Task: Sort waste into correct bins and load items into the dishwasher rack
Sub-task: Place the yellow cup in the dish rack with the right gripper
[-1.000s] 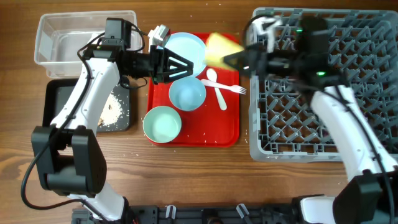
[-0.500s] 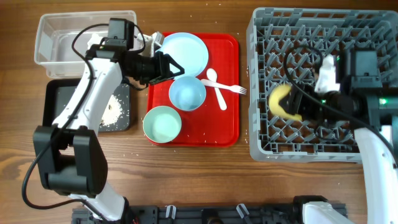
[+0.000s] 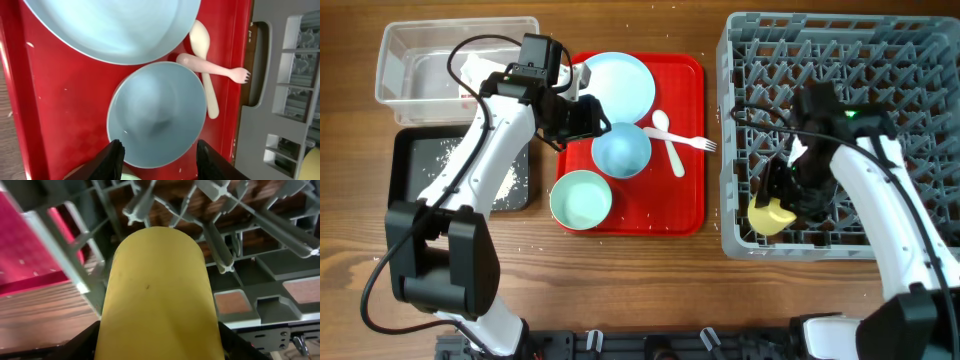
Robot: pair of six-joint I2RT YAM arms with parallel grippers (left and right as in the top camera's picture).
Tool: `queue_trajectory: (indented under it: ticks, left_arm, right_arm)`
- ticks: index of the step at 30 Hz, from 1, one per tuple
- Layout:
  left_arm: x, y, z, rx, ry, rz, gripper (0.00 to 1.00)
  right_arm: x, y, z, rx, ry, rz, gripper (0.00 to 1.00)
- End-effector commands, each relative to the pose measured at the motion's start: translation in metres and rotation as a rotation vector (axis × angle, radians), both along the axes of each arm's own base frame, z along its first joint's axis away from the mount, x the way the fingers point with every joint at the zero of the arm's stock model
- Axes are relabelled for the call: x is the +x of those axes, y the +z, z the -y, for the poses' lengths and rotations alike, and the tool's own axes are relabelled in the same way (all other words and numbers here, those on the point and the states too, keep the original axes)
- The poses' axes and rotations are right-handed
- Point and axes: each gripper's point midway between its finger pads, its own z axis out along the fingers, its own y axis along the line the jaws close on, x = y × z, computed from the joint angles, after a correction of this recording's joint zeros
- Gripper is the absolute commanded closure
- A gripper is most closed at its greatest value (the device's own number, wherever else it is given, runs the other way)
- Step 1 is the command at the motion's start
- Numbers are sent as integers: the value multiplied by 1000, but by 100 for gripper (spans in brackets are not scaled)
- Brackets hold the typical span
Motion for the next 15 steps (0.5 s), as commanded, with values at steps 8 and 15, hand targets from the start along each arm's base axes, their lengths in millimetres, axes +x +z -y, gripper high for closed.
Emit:
queue_trajectory:
  ticks: [8,15]
  left_arm:
    - [4,11,-3,24,4,43,51]
    - [1,20,-10,34,15,54,41]
  right_arm:
    - [13,-10,1,-15,-6,26,17]
    - [62,49,-17,71,75,255,21]
